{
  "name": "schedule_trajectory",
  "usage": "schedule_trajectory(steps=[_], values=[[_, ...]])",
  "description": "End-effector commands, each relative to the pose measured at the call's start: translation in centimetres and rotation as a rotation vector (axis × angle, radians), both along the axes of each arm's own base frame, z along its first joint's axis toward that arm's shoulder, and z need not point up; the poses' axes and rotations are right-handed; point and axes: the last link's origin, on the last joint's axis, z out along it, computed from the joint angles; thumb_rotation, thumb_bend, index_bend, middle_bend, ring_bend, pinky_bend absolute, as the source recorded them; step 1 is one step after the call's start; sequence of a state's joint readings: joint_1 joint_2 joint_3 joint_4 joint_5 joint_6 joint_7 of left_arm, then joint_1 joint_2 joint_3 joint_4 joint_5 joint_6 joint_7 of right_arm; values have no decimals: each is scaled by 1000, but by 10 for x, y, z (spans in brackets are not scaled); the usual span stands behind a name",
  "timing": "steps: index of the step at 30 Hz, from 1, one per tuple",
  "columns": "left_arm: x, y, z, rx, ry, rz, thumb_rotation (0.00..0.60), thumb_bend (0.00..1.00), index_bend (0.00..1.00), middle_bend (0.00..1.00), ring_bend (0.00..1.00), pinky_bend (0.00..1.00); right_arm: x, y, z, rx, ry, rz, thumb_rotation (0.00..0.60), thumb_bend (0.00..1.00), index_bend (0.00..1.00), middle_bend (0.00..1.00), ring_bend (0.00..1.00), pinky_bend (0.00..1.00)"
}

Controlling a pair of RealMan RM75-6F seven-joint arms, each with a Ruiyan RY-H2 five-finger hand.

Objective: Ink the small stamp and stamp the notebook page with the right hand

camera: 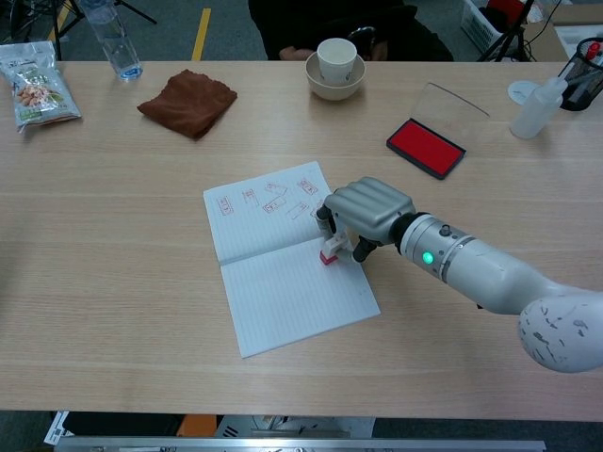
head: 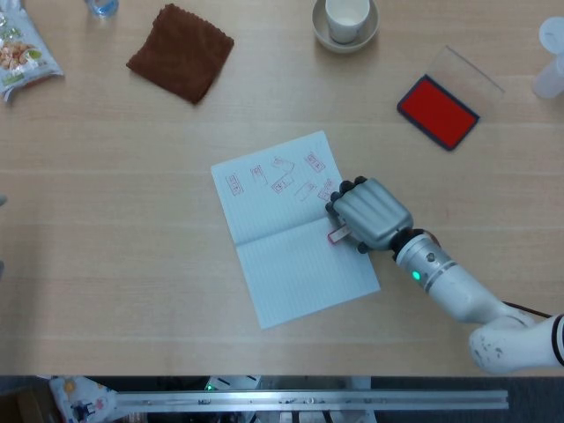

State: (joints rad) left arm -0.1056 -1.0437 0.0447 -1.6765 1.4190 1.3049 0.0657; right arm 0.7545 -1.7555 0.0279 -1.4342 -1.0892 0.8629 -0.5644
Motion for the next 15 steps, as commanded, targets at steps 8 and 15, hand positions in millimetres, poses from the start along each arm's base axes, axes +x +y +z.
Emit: schedule_trajectory(steps=[8, 15], values=[[0, 0, 0, -1, 1, -1, 600, 325, 147, 126, 139, 104, -2, -3, -2, -9, 2, -14, 600, 329, 640, 463, 288, 335], [0, 0, 0, 0, 3, 2, 600, 325, 146, 124, 139, 104, -2, -4, -5, -6, -4, -25, 600, 328, 640, 463, 288, 335]])
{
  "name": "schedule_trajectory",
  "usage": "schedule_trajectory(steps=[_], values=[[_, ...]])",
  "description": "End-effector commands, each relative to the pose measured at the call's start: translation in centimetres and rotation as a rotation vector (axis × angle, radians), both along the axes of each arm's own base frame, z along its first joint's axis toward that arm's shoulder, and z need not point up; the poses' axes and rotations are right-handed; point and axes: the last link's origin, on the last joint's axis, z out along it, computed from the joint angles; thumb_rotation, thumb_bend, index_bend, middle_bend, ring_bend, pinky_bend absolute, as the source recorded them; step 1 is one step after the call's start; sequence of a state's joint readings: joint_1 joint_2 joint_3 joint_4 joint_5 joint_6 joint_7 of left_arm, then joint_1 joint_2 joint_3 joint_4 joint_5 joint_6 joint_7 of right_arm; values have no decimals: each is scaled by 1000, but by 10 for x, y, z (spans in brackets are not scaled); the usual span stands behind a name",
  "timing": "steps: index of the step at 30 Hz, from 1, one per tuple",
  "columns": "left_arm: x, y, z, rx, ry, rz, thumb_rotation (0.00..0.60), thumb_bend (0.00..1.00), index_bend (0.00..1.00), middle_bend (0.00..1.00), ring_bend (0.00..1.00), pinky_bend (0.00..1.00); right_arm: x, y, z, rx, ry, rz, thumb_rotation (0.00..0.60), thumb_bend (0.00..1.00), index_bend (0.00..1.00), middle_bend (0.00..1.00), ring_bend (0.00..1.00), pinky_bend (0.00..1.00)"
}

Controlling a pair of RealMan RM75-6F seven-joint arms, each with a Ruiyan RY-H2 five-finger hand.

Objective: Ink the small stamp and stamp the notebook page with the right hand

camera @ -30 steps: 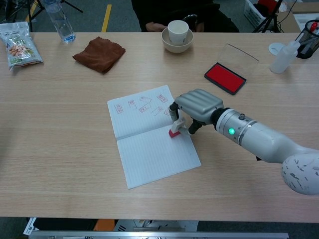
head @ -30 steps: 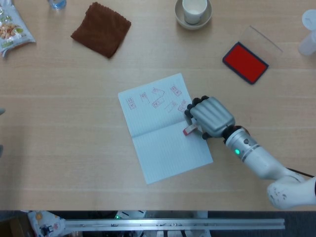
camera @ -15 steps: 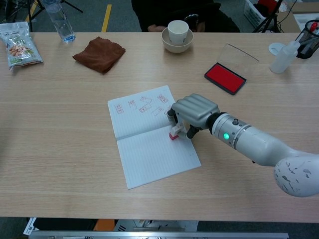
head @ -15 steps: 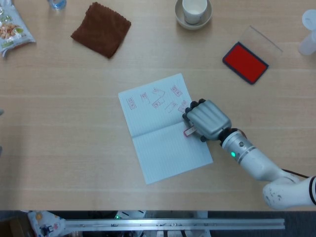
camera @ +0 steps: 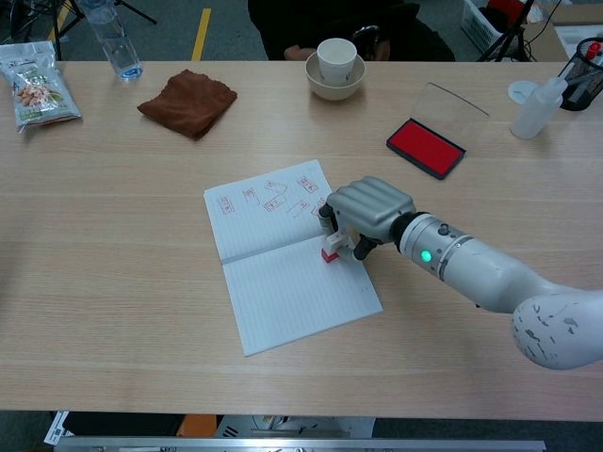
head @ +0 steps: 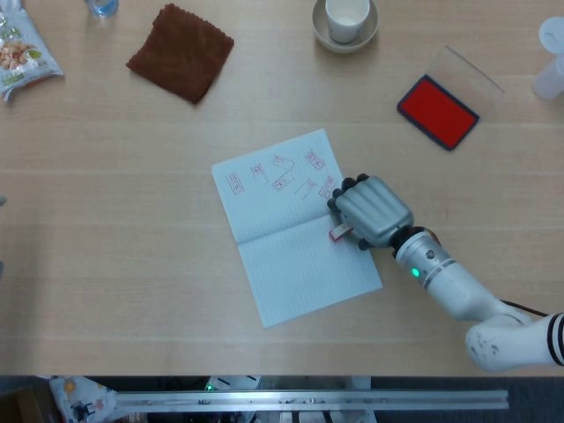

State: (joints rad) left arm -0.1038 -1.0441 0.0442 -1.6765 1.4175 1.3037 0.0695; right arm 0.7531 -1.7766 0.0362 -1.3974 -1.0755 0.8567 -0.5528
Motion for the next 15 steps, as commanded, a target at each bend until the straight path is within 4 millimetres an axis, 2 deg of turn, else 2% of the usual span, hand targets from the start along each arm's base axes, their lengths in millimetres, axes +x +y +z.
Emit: schedule_trajectory(steps=[1, 15], values=[[0, 0, 0, 1, 0, 0, 600, 325, 146, 124, 139, 103, 2, 0, -1, 1, -5, 1, 600, 328, 640, 463, 288, 335], [-1, 0, 1, 1, 3, 5, 600, 325, 144, 120, 140, 104, 1, 0, 0, 2, -4, -6, 600, 329, 641, 464, 288, 335]])
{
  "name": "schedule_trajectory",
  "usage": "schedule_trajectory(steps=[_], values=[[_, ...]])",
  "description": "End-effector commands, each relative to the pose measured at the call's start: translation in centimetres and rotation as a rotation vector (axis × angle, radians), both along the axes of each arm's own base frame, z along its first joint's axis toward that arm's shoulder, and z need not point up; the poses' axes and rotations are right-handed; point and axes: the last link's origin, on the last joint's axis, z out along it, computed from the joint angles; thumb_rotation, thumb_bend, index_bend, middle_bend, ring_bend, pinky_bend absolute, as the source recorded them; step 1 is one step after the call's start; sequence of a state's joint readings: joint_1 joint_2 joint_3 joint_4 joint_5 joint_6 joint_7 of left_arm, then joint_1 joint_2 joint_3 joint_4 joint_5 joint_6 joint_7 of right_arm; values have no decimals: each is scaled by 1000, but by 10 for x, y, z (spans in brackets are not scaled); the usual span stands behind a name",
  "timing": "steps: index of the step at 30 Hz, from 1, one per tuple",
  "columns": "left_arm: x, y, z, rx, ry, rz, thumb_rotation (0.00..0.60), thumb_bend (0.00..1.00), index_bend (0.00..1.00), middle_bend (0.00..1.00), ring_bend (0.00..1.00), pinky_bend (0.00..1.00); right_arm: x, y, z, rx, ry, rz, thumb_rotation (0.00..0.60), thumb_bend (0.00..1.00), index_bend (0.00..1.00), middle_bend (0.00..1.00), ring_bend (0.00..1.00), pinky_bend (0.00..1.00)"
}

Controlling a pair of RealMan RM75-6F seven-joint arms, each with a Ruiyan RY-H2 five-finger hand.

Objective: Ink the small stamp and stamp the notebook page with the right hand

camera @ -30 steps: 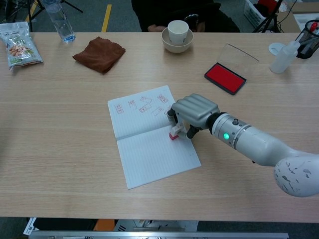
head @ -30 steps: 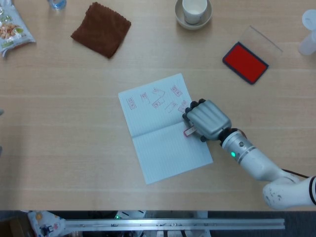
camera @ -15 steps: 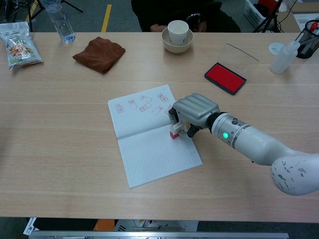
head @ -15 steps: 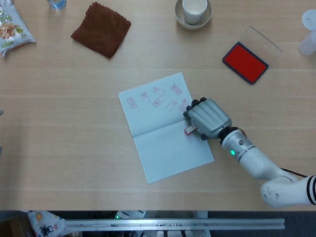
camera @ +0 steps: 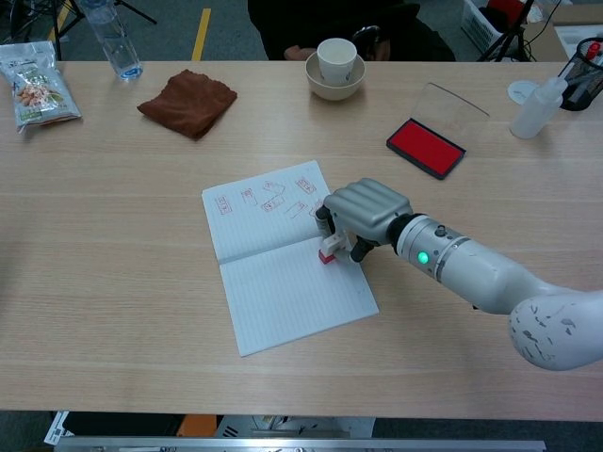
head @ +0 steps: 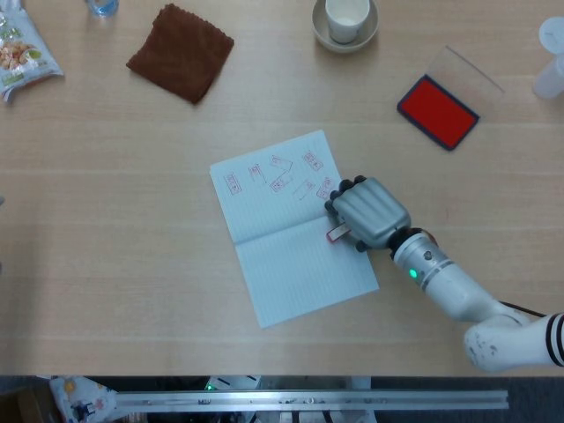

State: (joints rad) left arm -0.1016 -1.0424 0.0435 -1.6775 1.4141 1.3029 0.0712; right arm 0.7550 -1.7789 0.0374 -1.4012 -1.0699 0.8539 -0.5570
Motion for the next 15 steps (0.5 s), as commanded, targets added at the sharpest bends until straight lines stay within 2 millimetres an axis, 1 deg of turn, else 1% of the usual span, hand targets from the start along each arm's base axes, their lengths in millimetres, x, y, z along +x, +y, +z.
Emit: schedule_trajectory(steps=[1, 5, 8, 12, 15], values=[[0, 0, 0, 0, 0, 0, 600, 325, 144, 120, 140, 104, -1, -1, 1, -4, -5, -7, 600, 328, 641, 464, 288, 335], [1, 1, 0, 1, -2, -4, 600, 325, 141, 120, 140, 104, 4, 1, 5, -2, -31, -3, 600, 329, 640, 464, 288, 335], [3, 1, 1, 2, -4, -7, 600, 325, 140, 119, 139, 104, 8, 1, 11, -3, -61, -5, 600, 328, 640, 464, 288, 335], [5, 1, 2, 5, -7, -13, 600, 325, 140, 119, 140, 104, 8, 0, 27, -25, -93, -14, 600, 329, 640, 465, 288, 335], [6, 1, 1, 2, -9, -17, 600, 325, 140, 119, 140, 104, 5, -4, 40, -55, -105, -24, 600, 329, 640, 465, 288, 335]])
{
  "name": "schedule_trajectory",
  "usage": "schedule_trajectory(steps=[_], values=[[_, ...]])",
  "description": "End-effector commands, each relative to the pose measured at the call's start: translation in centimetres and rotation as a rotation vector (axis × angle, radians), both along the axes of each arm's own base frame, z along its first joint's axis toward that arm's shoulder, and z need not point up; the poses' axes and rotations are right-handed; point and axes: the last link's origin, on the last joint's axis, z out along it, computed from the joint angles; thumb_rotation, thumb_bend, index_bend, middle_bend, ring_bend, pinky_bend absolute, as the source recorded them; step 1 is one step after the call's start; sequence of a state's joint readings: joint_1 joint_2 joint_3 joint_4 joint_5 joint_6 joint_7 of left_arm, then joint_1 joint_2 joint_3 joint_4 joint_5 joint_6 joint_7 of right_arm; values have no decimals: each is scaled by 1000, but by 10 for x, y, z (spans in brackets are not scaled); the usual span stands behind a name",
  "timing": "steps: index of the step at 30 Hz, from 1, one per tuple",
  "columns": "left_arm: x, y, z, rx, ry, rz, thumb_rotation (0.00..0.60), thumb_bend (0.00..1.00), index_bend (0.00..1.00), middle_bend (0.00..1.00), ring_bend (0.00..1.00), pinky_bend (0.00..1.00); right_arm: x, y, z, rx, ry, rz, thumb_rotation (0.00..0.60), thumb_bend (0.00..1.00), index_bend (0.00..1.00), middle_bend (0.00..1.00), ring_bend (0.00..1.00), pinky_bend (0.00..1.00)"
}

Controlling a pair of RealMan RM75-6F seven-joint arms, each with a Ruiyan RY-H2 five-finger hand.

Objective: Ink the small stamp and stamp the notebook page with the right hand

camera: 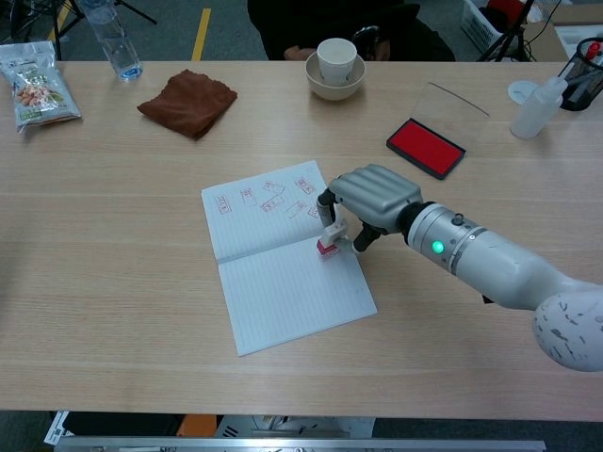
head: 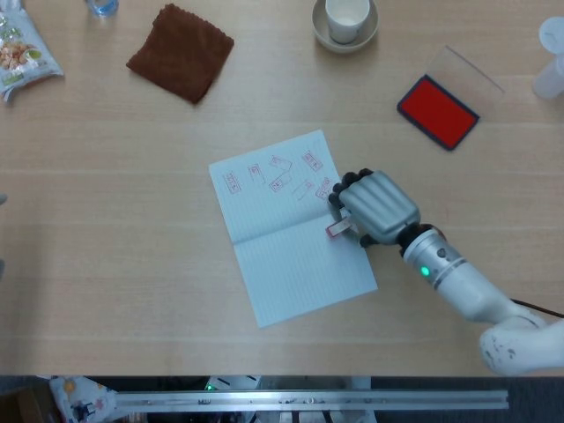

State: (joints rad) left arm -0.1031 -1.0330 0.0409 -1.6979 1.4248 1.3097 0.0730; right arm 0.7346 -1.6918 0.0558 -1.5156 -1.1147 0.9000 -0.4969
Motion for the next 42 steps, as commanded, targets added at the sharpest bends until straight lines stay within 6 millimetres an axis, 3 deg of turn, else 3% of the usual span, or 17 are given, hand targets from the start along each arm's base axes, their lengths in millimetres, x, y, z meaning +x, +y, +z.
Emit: schedule_trajectory(steps=[1, 9, 18, 28, 42], values=[[1, 0, 0, -2, 0, -5, 600, 325, 140, 119, 140, 104, -5, -4, 17, -41, -17, -18, 600, 329, 640, 465, 288, 335], [5, 1, -4, -12, -3, -17, 600, 325, 140, 119, 139, 104, -42, -22, 44, -123, 38, -98, 600, 329, 640, 465, 288, 335], [4, 0, -7, -25, -2, -8, 600, 325, 140, 119, 139, 104, -79, -31, 39, -134, 105, -181, 600, 328, 641, 465, 288, 335], [2, 0, -8, -29, 0, 0, 600, 325, 140, 119, 140, 104, -85, -36, 30, -137, 115, -187, 600, 318, 641, 448, 286, 335], [2, 1, -9, -33, -1, 2, 600, 325, 140, 119, 140, 104, -84, -36, 29, -137, 114, -172, 600, 306, 542, 391, 249, 312]])
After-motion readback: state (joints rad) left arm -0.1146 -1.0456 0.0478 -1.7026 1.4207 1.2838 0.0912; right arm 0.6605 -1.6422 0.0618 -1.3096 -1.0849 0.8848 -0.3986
